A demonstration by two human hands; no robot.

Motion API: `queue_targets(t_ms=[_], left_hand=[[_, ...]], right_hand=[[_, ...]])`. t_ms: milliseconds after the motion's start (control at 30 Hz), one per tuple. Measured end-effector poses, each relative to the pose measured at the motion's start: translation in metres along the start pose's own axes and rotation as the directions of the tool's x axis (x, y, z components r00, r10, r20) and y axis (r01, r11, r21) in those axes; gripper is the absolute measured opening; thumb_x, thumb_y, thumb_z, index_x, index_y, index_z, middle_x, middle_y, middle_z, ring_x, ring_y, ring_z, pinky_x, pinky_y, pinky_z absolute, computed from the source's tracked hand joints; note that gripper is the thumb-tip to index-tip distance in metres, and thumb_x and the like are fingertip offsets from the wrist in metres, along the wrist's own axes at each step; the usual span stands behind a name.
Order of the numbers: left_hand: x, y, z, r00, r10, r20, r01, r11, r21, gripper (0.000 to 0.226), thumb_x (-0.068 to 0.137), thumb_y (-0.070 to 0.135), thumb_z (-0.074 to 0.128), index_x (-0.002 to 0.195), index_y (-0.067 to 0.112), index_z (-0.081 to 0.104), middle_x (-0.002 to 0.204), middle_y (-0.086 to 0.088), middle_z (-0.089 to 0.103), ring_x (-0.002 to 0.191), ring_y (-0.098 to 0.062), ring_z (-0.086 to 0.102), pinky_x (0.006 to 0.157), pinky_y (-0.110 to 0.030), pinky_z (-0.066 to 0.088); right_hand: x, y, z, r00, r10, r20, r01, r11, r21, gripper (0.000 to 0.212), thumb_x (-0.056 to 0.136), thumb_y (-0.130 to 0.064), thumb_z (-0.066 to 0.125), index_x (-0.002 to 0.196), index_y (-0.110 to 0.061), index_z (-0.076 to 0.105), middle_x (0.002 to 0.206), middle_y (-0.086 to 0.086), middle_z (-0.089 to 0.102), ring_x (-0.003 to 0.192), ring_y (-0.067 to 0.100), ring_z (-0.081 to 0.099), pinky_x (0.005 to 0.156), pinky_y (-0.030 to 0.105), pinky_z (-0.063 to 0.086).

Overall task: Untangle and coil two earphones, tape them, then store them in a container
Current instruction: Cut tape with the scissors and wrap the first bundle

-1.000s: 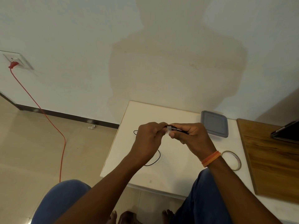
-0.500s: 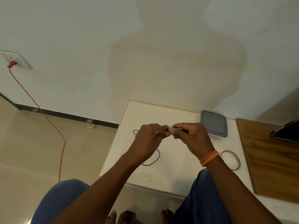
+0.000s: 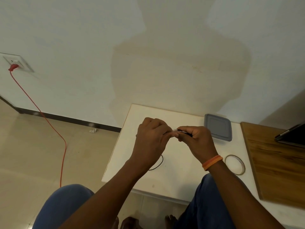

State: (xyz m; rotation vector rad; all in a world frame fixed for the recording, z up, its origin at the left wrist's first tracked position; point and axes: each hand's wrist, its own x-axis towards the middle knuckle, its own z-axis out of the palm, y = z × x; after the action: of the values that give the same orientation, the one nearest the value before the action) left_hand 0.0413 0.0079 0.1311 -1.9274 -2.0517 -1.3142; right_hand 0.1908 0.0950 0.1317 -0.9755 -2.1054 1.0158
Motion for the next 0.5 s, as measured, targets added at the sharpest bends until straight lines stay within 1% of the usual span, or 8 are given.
queue_targets(t_ms=[100, 167, 200, 233, 300, 367, 433, 500], left_hand=[[0.001, 0.001, -0.003, 0.997, -0.070, 0.024, 0.071, 0.997, -0.043, 0.008, 0.084, 0.022, 0.077, 0.081, 0.015, 0.075, 0.084, 0.002, 0.064, 0.085, -0.022, 0.053, 0.070, -0.041, 0.045], [0.002, 0.005, -0.005, 0.974, -0.214, 0.072, 0.222, 0.967, -0.124, 0.008, 0.083, 0.024, 0.077, 0.077, 0.021, 0.074, 0.083, 0.008, 0.064, 0.087, -0.014, 0.054, 0.073, -0.031, 0.044], [0.002, 0.007, -0.006, 0.937, -0.324, 0.132, 0.346, 0.914, -0.214, 0.011, 0.082, 0.024, 0.078, 0.072, 0.024, 0.073, 0.080, 0.012, 0.065, 0.084, -0.008, 0.057, 0.071, -0.026, 0.043], [0.003, 0.010, -0.007, 0.872, -0.435, 0.223, 0.488, 0.809, -0.329, 0.014, 0.081, 0.024, 0.078, 0.068, 0.025, 0.074, 0.075, 0.013, 0.067, 0.077, -0.002, 0.060, 0.069, -0.022, 0.042], [0.009, 0.014, -0.012, 0.680, -0.571, 0.460, 0.731, 0.478, -0.487, 0.009, 0.080, 0.025, 0.078, 0.072, 0.021, 0.078, 0.074, 0.010, 0.073, 0.070, 0.003, 0.064, 0.071, -0.022, 0.041], [0.016, 0.010, -0.017, 0.504, -0.605, 0.617, 0.855, 0.246, -0.458, 0.010, 0.078, 0.033, 0.078, 0.077, 0.023, 0.081, 0.083, 0.012, 0.076, 0.079, 0.001, 0.065, 0.078, -0.027, 0.038], [0.022, -0.001, -0.021, 0.412, -0.590, 0.694, 0.895, 0.118, -0.430, 0.014, 0.077, 0.042, 0.076, 0.078, 0.030, 0.081, 0.096, 0.017, 0.075, 0.093, -0.005, 0.057, 0.089, -0.034, 0.033], [0.026, -0.009, -0.024, 0.385, -0.550, 0.742, 0.885, -0.007, -0.465, 0.012, 0.075, 0.044, 0.074, 0.075, 0.034, 0.080, 0.103, 0.017, 0.074, 0.096, -0.005, 0.053, 0.094, -0.035, 0.030]], right_hand=[[0.001, 0.001, 0.000, 1.000, -0.031, 0.000, 0.031, 0.999, -0.041, 0.008, 0.086, -0.020, 0.071, 0.085, -0.016, 0.077, 0.064, -0.005, 0.067, 0.064, 0.007, 0.063, 0.065, 0.019, 0.053], [0.001, 0.001, 0.002, 0.998, -0.061, -0.004, 0.060, 0.995, -0.079, 0.010, 0.087, -0.021, 0.071, 0.084, -0.013, 0.077, 0.065, -0.004, 0.067, 0.061, 0.006, 0.061, 0.064, 0.018, 0.051], [0.000, 0.000, 0.002, 0.996, -0.088, -0.009, 0.087, 0.990, -0.108, 0.012, 0.087, -0.021, 0.070, 0.084, -0.011, 0.077, 0.066, -0.003, 0.068, 0.061, 0.006, 0.061, 0.064, 0.018, 0.050], [0.000, -0.001, 0.002, 0.992, -0.128, -0.016, 0.124, 0.981, -0.151, 0.014, 0.087, -0.020, 0.070, 0.085, -0.009, 0.077, 0.068, 0.000, 0.069, 0.062, 0.008, 0.061, 0.063, 0.020, 0.051], [-0.001, -0.003, 0.003, 0.977, -0.215, -0.017, 0.203, 0.946, -0.251, 0.013, 0.086, -0.016, 0.070, 0.087, -0.005, 0.077, 0.070, 0.008, 0.071, 0.063, 0.019, 0.065, 0.063, 0.030, 0.054], [-0.001, -0.003, 0.003, 0.968, -0.252, 0.001, 0.241, 0.925, -0.295, 0.011, 0.086, -0.014, 0.071, 0.088, -0.005, 0.077, 0.068, 0.009, 0.070, 0.061, 0.022, 0.064, 0.061, 0.035, 0.054], [-0.002, -0.004, 0.004, 0.968, -0.249, 0.033, 0.249, 0.930, -0.271, 0.012, 0.087, -0.017, 0.069, 0.088, -0.008, 0.077, 0.066, 0.005, 0.068, 0.059, 0.015, 0.059, 0.060, 0.027, 0.051], [-0.004, -0.005, 0.007, 0.971, -0.232, 0.059, 0.239, 0.942, -0.235, 0.011, 0.088, -0.018, 0.069, 0.091, -0.011, 0.077, 0.069, 0.001, 0.069, 0.061, 0.007, 0.056, 0.063, 0.013, 0.044]])
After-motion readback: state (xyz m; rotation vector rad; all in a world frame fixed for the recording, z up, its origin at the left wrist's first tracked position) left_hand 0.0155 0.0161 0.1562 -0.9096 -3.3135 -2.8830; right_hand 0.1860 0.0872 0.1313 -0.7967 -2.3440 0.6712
